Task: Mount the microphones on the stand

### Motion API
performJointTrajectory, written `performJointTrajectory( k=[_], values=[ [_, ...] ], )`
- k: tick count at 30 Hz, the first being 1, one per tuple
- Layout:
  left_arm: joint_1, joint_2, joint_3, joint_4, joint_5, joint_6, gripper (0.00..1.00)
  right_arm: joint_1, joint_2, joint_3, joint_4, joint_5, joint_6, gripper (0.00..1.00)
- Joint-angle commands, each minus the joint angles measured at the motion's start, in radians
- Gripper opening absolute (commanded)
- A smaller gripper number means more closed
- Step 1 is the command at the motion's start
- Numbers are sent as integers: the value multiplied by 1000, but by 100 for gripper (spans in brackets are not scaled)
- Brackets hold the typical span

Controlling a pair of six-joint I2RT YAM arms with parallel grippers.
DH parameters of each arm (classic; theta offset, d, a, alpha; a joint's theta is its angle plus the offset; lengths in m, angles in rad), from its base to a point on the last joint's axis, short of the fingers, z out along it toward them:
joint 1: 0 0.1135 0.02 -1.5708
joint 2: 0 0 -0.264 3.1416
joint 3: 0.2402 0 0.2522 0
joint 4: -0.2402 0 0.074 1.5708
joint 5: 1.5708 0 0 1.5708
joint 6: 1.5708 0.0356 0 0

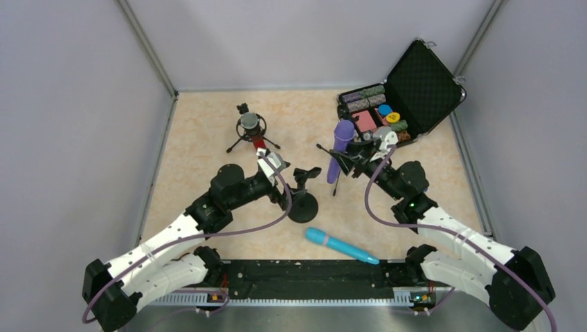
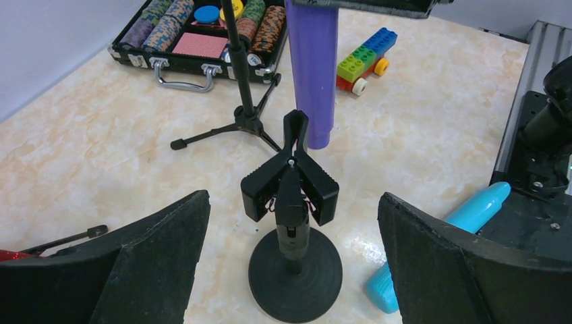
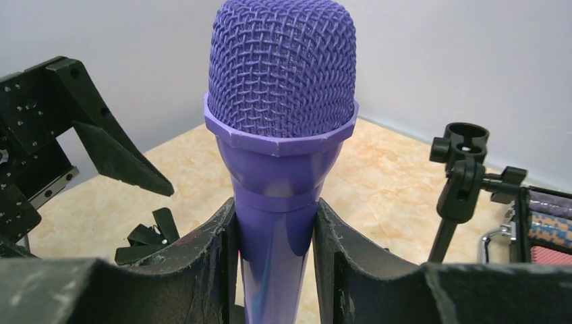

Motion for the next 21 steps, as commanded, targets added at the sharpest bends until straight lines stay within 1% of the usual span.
performJointTrajectory(
  k=[1,6,14,21],
  values=[
    [8,31,2,124,14,57,99,-14,48,2,189,-53,22,0],
    [13,65,3,183,28,73,99,-13,92,15,245,-70,26,0],
    [18,140,39,191,61,115,99,-14,117,37,248,-83,27,0],
    [18,161,37,210,74,159,99,-14,136,41,257,-107,36,0]
  ],
)
